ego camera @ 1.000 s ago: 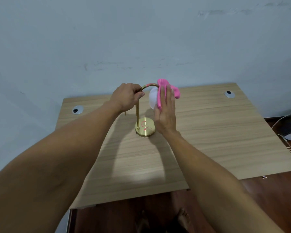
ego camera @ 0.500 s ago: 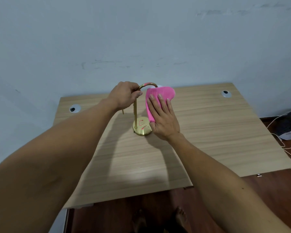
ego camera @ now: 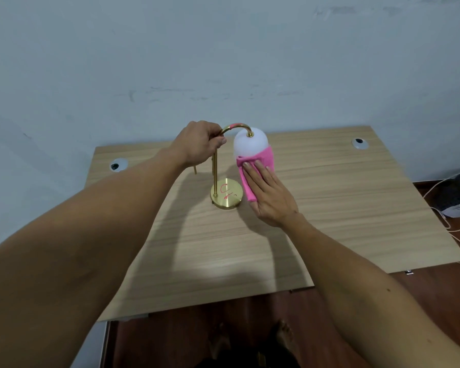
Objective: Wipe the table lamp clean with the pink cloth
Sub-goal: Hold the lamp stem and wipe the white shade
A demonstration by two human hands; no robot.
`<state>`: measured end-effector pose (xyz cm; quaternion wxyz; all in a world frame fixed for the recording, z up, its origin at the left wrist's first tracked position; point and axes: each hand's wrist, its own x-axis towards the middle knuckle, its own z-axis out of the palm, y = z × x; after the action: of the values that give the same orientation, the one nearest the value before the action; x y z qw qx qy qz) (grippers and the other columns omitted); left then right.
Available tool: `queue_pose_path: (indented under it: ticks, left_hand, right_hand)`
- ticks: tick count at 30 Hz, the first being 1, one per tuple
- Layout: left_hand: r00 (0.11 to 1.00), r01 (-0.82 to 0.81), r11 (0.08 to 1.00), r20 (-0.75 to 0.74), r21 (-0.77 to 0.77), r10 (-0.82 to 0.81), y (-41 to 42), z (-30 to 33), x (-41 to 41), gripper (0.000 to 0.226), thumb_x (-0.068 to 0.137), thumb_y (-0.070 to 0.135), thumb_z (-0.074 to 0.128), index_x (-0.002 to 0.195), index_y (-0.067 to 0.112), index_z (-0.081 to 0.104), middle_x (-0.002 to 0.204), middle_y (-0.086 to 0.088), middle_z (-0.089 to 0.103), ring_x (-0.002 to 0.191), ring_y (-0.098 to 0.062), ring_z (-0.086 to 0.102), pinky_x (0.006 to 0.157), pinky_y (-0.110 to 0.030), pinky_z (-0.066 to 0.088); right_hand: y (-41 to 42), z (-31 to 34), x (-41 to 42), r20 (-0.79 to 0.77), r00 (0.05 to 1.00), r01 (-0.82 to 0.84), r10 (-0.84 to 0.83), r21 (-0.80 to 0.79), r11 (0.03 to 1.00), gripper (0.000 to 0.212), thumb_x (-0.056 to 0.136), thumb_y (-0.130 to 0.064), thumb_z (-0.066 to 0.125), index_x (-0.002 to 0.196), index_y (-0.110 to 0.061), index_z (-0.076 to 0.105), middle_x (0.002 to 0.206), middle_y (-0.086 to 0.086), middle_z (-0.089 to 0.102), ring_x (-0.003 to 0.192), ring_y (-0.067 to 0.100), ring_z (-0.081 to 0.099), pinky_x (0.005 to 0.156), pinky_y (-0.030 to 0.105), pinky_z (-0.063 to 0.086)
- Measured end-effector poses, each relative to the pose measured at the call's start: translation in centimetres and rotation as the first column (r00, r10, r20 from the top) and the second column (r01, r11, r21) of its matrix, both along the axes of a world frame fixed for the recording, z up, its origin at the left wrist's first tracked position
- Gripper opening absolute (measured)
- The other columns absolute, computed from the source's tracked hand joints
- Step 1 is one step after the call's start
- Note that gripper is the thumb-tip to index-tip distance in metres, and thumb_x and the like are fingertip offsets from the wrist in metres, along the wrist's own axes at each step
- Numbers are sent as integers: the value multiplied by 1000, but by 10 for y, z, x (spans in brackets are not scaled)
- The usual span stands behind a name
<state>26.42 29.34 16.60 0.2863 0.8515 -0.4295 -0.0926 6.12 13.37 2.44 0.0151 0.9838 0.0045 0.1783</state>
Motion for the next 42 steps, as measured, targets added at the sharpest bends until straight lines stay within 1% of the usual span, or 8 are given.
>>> queue_pose_path:
  ticks: [7,12,15,23,28,34,38,42]
  left_hand:
    - [1000,6,1000,-9,7,-5,0,1,1,24,97,31,61,86,11,70,82,-11,73,82,-32,67,77,-44,53]
    - [1000,2,1000,-17,-2,-2,1,0,0,25,96,32,60,86,12,70,81,-11,73,82,-33,67,78,-47,55]
    - [1000,-3,1000,-16,4,3,1,1,0,24,97,32,60,87,12,70,81,-11,72,82,-33,67,78,-47,55]
    - [1000,-16,1000,-21,5,16,1,1,-1,24,95,33,61,86,13,69,82,-11,73,84,-34,68,81,-49,56]
    - [1000,-19,1000,-24,6,20,2,0,0,23,94,34,60,86,15,70,82,-9,74,85,-32,68,82,-47,56]
    - [999,-26,1000,-27,6,26,3,1,-1,24,94,35,60,88,14,71,84,-9,74,86,-32,69,83,-47,56]
    - [999,-24,1000,-40,3,24,3,0,-1,24,94,35,59,87,15,71,84,-8,74,85,-31,68,83,-47,56]
    - [999,-32,999,-33,-4,31,2,-1,0,24,94,34,60,88,15,71,84,-9,74,85,-31,67,80,-44,56]
  right_hand:
    - [-16,-4,-22,-72,984,176,-163,264,948,67,104,-35,29,164,-8,19,172,12,16,159,30,18,127,47,26]
    - [-7,47,1,-375,602,352,-705,917,-187,43,103,-31,32,98,-9,69,112,19,71,110,35,68,83,34,52]
    - [-10,62,22,-421,614,60,-667,868,-493,34,96,-29,38,86,-10,65,86,15,66,92,39,71,73,43,54]
    - [39,74,45,-225,790,67,-570,957,-283,41,104,-26,32,86,-5,62,69,21,61,59,31,62,45,24,45]
    - [83,36,45,-298,739,172,-603,950,-260,40,86,-49,33,90,-15,55,89,6,58,89,26,58,75,36,44]
    - [91,34,47,-467,603,-90,-646,766,-637,34,96,-36,37,88,-15,61,87,7,65,90,29,68,69,36,51]
    - [71,50,48,-26,536,-139,-844,983,-118,30,90,-38,39,99,-14,55,100,6,56,92,21,54,80,39,46]
    - [62,50,50,226,873,83,-432,804,588,63,103,-15,42,163,-19,26,170,-9,19,160,21,15,124,49,24]
